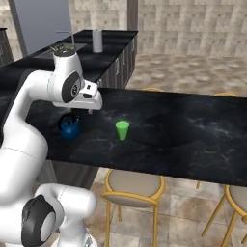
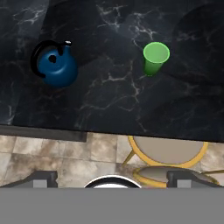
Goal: Pick the kettle and cup and place them in the sink. Then turn on the water.
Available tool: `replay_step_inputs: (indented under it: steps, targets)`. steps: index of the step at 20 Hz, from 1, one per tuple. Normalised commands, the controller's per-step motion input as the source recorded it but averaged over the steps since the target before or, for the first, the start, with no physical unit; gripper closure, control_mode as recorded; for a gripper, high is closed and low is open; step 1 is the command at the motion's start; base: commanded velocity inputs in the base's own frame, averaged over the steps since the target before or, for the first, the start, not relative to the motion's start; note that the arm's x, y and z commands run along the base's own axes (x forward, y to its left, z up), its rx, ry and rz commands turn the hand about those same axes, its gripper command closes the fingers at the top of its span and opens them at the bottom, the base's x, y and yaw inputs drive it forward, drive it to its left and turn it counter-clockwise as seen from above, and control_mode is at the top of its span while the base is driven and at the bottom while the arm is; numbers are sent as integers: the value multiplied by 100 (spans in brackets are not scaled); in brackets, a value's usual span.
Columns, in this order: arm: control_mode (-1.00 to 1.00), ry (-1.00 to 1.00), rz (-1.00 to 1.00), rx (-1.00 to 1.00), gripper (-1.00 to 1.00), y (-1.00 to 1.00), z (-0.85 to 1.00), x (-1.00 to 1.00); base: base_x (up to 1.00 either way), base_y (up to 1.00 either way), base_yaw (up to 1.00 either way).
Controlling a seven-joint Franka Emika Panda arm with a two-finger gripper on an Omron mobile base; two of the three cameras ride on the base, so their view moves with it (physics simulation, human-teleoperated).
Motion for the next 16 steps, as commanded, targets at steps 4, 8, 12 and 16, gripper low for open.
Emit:
replay_step_inputs:
  steps: [4, 8, 12, 16]
  targets:
    - [100, 0, 0, 0, -100, 0, 0, 0, 38, -30, 0]
    - [100, 0, 0, 0, -100, 0, 0, 0, 30, -25, 0]
    - [100, 0, 0, 0, -100, 0, 0, 0, 42, -25, 0]
    - [100, 0, 0, 0, -100, 0, 0, 0, 46, -25, 0]
